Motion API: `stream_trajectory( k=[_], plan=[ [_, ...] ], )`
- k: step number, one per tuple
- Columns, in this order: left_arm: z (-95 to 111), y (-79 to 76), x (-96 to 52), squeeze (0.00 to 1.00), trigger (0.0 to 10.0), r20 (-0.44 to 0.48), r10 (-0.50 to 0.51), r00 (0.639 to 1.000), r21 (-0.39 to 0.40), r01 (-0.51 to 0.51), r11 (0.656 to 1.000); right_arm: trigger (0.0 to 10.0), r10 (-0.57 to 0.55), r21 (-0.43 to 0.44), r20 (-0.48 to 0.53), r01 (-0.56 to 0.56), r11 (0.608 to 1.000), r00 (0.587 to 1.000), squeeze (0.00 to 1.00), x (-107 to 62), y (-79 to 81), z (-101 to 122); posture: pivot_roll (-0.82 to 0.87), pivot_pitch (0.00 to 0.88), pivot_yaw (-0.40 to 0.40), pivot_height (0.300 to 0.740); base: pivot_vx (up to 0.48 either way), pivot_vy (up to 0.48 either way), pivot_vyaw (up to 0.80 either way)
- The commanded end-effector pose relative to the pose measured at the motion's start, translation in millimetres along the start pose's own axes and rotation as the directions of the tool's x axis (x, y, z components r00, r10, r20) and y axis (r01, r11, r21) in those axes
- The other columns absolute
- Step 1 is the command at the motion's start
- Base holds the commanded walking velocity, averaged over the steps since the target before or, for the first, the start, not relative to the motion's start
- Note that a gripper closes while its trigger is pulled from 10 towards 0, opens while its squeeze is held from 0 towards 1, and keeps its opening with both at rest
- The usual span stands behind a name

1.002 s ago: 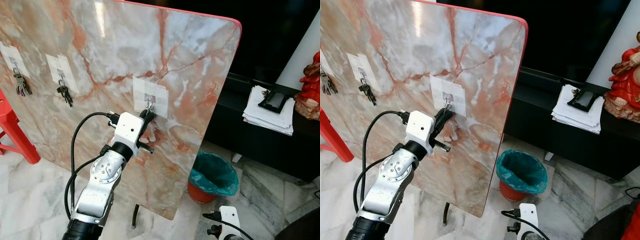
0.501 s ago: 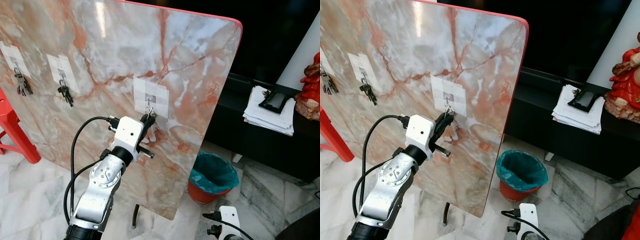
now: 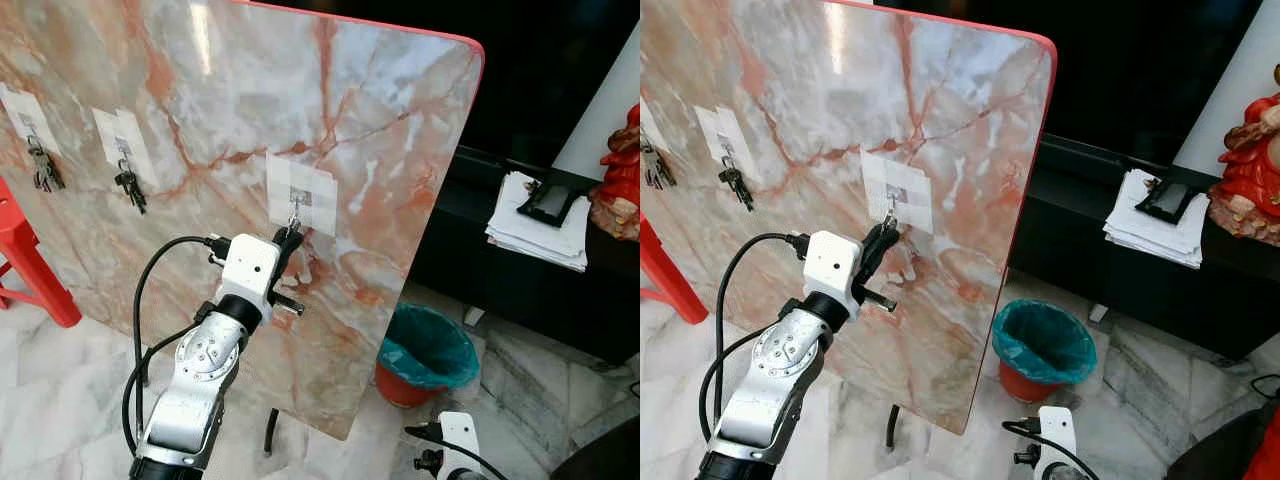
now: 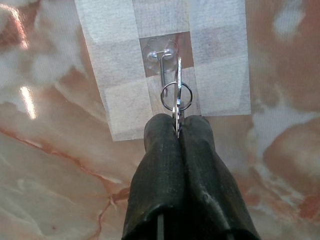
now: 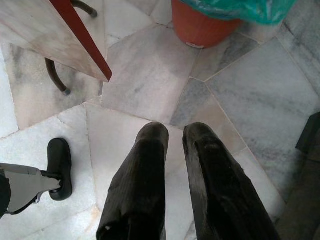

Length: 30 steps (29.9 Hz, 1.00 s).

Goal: Hang keys on a hook

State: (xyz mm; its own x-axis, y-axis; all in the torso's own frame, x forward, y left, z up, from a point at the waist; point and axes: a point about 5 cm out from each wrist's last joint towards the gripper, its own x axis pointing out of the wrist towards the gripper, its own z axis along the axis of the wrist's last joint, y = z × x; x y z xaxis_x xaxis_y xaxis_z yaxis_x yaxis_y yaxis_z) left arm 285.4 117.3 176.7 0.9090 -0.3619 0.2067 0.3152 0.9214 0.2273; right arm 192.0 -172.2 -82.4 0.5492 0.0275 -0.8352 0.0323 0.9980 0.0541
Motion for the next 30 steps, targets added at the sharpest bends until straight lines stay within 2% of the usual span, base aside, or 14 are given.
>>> stream_trajectory(
  k=[1, 30],
  plan=[
    [6.0, 0.7, 2.7, 0.0, 10.0, 0.021, 0.003, 1.0, 0.017, -0.003, 1.0, 10.0, -0.006, 0.004, -0.004, 0.006, 1.0, 1.0, 0.0, -0.2, -1.9, -0.4, 0.16, 0.008, -0.08, 0.74, 0.0, 0.0, 0.0],
    [2.4, -0.9, 8.5, 0.0, 10.0, -0.008, -0.01, 1.0, 0.007, 0.01, 1.0, 10.0, -0.005, 0.002, -0.004, 0.005, 1.0, 1.0, 0.0, -0.3, -2.5, -0.5, 0.16, 0.01, -0.082, 0.74, 0.0, 0.0, 0.0]
  ],
)
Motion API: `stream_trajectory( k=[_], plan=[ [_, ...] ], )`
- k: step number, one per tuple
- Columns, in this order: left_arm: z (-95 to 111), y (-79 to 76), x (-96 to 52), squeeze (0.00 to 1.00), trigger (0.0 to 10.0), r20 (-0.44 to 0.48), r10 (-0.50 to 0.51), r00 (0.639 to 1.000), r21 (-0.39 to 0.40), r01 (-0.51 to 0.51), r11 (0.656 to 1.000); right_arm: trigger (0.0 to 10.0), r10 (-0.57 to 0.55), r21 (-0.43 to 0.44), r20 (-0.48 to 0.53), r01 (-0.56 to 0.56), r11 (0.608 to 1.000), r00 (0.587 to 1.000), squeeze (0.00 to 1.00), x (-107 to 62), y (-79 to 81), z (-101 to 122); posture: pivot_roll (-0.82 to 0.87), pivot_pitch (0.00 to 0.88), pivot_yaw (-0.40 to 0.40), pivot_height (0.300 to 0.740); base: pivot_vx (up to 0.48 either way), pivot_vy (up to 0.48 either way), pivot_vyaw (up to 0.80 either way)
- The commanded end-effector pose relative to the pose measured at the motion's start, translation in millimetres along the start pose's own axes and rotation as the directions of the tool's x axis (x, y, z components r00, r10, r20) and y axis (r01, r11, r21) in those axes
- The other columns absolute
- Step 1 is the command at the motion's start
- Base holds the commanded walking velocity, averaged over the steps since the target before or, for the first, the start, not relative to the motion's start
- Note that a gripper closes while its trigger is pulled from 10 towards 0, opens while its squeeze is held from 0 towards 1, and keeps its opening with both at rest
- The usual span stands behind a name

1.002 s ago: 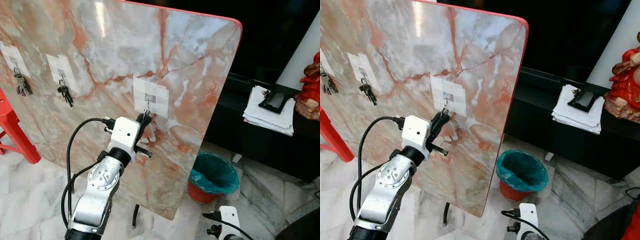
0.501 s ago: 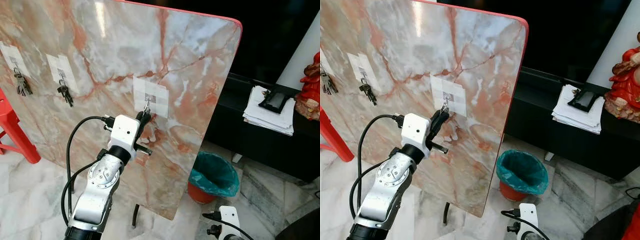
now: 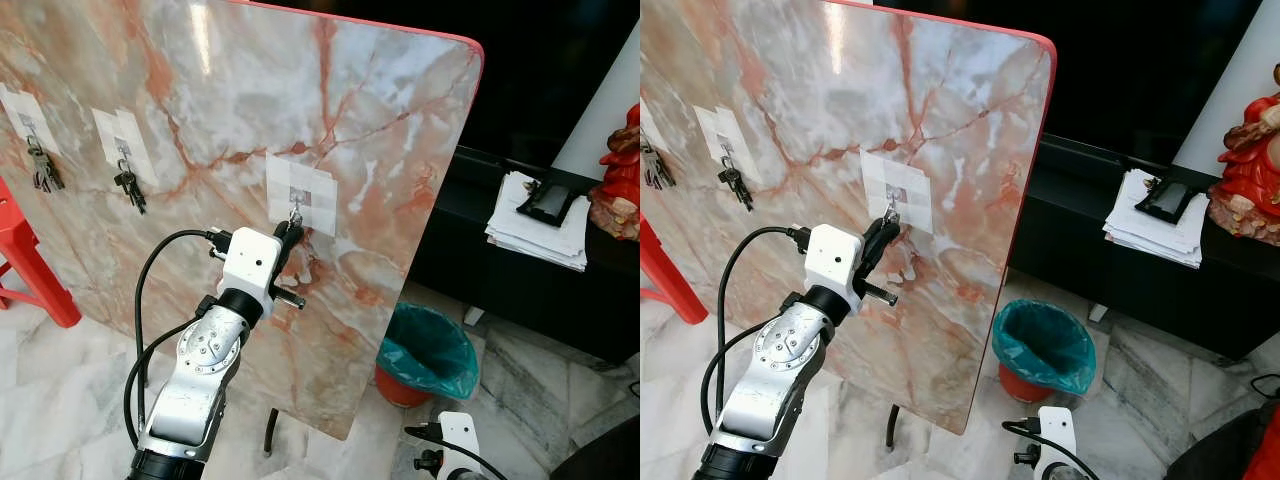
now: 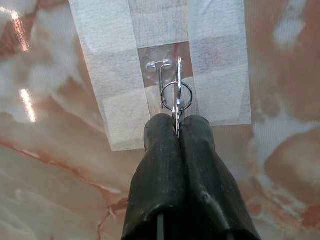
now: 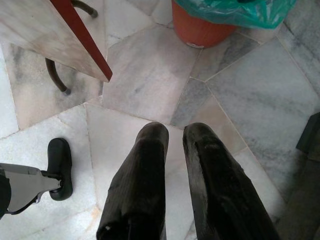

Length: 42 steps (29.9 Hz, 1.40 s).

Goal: Hang keys on a hook

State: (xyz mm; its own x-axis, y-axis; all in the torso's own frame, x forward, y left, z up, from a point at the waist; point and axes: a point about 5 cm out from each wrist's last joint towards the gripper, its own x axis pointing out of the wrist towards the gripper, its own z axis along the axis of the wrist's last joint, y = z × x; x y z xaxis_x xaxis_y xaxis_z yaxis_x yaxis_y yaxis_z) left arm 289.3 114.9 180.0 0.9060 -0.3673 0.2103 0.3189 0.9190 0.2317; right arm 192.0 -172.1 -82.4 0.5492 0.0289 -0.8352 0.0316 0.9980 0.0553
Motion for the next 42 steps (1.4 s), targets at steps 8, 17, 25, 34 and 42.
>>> stream_trajectory(
  k=[8, 17, 25, 34, 42],
  plan=[
    [-0.7, 0.5, 3.5, 0.0, 10.0, -0.016, 0.002, 1.0, -0.005, -0.002, 1.0, 10.0, -0.006, 0.0, -0.005, 0.006, 1.0, 1.0, 0.0, -0.2, -2.4, -0.4, 0.16, 0.01, -0.082, 0.74, 0.0, 0.0, 0.0],
    [-1.1, 2.9, 4.4, 0.0, 10.0, -0.021, 0.019, 1.0, -0.006, -0.019, 1.0, 10.0, -0.005, -0.001, -0.005, 0.005, 1.0, 1.0, 0.0, -0.2, -2.5, -0.2, 0.16, 0.011, -0.083, 0.74, 0.0, 0.0, 0.0],
    [0.5, 2.9, 6.6, 0.0, 10.0, -0.014, 0.02, 1.0, -0.009, -0.02, 1.0, 10.0, -0.005, -0.001, -0.004, 0.005, 1.0, 1.0, 0.0, -0.3, -2.6, -0.2, 0.16, 0.011, -0.083, 0.74, 0.0, 0.0, 0.0],
    [-0.9, -2.6, 8.0, 0.0, 10.0, -0.019, -0.016, 1.0, -0.029, 0.016, 0.999, 10.0, -0.005, -0.003, -0.005, 0.005, 1.0, 1.0, 0.0, -0.3, -2.6, -0.3, 0.16, 0.01, -0.084, 0.74, 0.0, 0.0, 0.0],
    [-1.8, -1.2, 8.0, 0.0, 10.0, -0.024, -0.001, 1.0, -0.024, 0.0, 1.0, 10.0, -0.004, -0.001, -0.004, 0.004, 1.0, 1.0, 0.0, -0.3, -2.5, -0.3, 0.16, 0.008, -0.083, 0.74, 0.0, 0.0, 0.0]
  ],
)
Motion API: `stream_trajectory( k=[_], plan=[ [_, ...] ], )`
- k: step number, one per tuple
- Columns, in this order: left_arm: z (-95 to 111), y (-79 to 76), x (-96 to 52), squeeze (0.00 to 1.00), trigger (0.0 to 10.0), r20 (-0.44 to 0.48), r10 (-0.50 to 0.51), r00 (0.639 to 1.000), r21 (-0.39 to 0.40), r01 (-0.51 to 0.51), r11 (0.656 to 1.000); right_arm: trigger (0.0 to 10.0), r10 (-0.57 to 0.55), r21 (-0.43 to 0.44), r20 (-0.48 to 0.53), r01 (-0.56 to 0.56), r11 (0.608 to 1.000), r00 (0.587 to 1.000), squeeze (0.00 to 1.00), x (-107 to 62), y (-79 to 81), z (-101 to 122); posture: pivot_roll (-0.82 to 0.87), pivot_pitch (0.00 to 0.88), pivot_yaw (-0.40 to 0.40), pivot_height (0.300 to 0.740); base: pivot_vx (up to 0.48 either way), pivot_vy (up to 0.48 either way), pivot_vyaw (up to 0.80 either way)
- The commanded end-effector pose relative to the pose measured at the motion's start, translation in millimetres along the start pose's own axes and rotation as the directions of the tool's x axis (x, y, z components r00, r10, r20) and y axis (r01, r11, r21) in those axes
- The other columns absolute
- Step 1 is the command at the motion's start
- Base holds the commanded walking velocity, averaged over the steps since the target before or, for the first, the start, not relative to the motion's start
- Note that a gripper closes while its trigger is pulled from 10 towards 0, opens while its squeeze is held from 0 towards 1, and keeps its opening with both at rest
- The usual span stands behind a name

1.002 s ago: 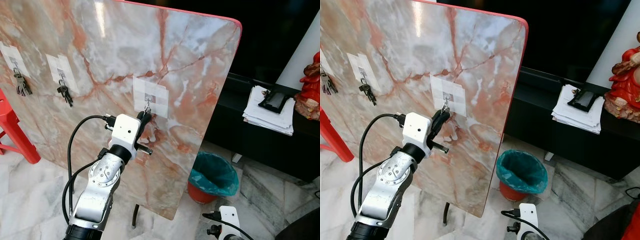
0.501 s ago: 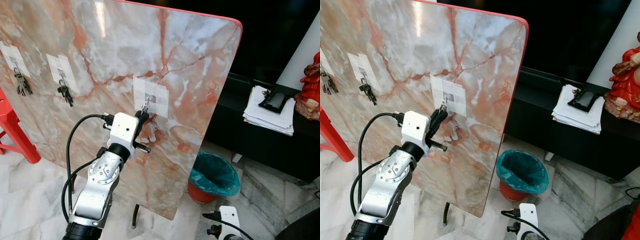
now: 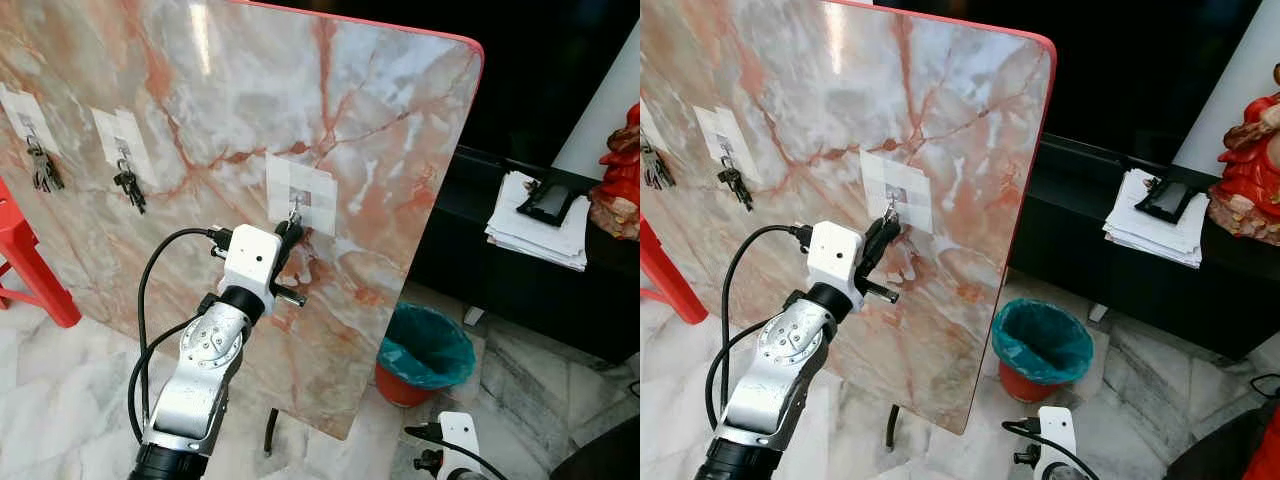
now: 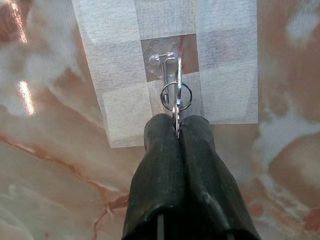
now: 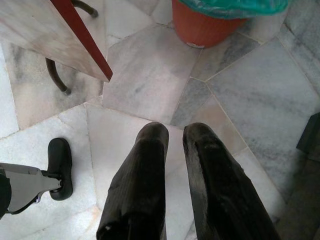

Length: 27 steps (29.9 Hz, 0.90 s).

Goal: Hang keys on a hook

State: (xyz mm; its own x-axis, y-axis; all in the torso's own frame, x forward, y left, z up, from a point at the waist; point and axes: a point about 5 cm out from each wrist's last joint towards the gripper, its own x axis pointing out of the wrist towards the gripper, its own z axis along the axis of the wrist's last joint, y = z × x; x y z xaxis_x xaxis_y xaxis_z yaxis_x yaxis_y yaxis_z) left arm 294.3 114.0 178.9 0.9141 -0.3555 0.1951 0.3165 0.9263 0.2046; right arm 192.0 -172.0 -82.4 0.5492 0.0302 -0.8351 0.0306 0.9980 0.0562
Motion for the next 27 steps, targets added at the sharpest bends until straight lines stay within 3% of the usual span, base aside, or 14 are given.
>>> stream_trajectory(
  k=[1, 27],
  plan=[
    [0.6, -1.5, 3.3, 0.0, 10.0, -0.005, -0.01, 1.0, 0.003, 0.01, 1.0, 10.0, -0.005, -0.002, -0.004, 0.005, 1.0, 1.0, 0.0, -0.3, -2.6, -0.3, 0.16, 0.008, -0.083, 0.74, 0.0, 0.0, 0.0],
    [-3.2, -3.7, 4.7, 0.0, 10.0, -0.036, -0.023, 0.999, -0.022, 0.022, 1.0, 10.0, -0.004, 0.001, -0.004, 0.004, 1.0, 1.0, 0.0, -0.3, -2.5, -0.3, 0.16, 0.009, -0.084, 0.74, 0.0, 0.0, 0.0]
  ],
)
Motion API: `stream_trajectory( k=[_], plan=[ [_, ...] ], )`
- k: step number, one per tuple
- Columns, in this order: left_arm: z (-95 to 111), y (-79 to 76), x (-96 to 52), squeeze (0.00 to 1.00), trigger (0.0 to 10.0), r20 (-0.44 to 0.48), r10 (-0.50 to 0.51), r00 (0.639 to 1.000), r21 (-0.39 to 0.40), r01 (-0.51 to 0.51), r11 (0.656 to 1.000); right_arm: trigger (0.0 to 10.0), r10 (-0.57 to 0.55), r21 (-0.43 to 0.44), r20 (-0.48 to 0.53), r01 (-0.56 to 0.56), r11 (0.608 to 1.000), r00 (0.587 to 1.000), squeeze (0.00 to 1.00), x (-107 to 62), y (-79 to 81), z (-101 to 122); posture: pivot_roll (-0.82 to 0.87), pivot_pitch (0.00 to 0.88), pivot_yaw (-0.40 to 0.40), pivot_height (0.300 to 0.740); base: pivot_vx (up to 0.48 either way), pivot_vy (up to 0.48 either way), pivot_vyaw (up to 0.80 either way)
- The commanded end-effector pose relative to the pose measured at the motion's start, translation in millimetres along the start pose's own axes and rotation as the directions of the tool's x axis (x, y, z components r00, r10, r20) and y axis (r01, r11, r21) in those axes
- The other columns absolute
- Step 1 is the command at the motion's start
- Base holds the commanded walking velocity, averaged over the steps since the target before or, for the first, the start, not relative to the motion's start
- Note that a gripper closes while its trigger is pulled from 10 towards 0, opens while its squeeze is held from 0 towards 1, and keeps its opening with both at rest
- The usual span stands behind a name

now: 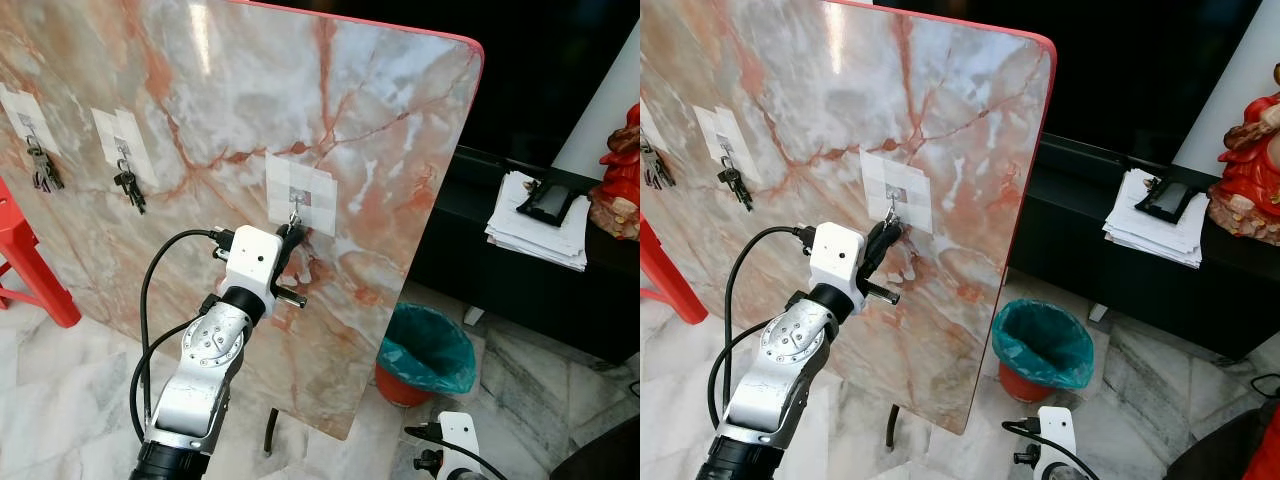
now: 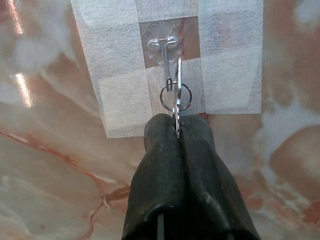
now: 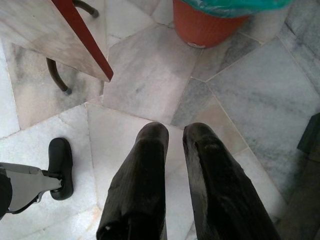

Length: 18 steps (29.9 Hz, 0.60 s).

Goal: Hang keys on a hook

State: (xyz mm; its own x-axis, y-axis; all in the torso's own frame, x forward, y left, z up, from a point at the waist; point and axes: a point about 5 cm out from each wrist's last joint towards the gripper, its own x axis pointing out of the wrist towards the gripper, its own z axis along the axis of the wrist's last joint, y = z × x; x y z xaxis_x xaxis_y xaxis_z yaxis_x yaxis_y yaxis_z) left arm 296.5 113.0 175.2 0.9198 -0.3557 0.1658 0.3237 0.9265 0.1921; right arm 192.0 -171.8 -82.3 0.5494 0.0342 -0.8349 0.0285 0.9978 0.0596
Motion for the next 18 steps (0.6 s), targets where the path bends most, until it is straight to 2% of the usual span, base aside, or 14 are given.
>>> stream_trajectory(
  k=[1, 8, 12, 13, 14, 18],
  plan=[
    [0.7, -2.7, 3.1, 0.0, 10.0, -0.007, -0.018, 1.0, -0.007, 0.018, 1.0, 10.0, -0.008, 0.001, -0.004, 0.008, 1.0, 1.0, 0.0, -0.3, -2.7, -0.3, 0.16, 0.009, -0.084, 0.74, 0.0, 0.0, 0.0],
    [1.8, -4.1, 3.6, 0.0, 10.0, -0.005, -0.026, 1.0, -0.008, 0.025, 1.0, 10.0, -0.008, 0.0, -0.004, 0.008, 1.0, 1.0, 0.0, -0.3, -2.9, -0.3, 0.16, 0.009, -0.084, 0.74, 0.0, 0.0, 0.0],
    [-1.6, -5.5, 2.0, 0.0, 10.0, -0.023, -0.038, 0.999, 0.019, 0.039, 0.999, 10.0, -0.008, -0.001, -0.004, 0.008, 1.0, 1.0, 0.0, -0.3, -2.9, -0.3, 0.16, 0.011, -0.084, 0.74, 0.0, 0.0, 0.0],
    [-2.4, -5.5, 1.5, 0.37, 10.0, -0.027, -0.041, 0.999, 0.024, 0.042, 0.999, 10.0, -0.008, -0.001, -0.004, 0.008, 1.0, 1.0, 0.0, -0.3, -2.9, -0.3, 0.16, 0.013, -0.085, 0.74, 0.0, 0.0, 0.0],
    [-2.7, -5.4, 1.2, 1.0, 10.0, -0.027, -0.042, 0.999, 0.023, 0.043, 0.999, 10.0, -0.008, 0.0, -0.004, 0.008, 1.0, 1.0, 0.0, -0.3, -2.8, -0.3, 0.16, 0.013, -0.085, 0.74, 0.0, 0.0, 0.0],
    [-4.1, -4.0, 0.4, 1.0, 10.0, -0.032, -0.037, 0.999, 0.031, 0.038, 0.999, 10.0, -0.008, 0.0, -0.004, 0.008, 1.0, 1.0, 0.0, -0.3, -2.7, -0.3, 0.16, 0.013, -0.084, 0.74, 0.0, 0.0, 0.0]
  ],
)
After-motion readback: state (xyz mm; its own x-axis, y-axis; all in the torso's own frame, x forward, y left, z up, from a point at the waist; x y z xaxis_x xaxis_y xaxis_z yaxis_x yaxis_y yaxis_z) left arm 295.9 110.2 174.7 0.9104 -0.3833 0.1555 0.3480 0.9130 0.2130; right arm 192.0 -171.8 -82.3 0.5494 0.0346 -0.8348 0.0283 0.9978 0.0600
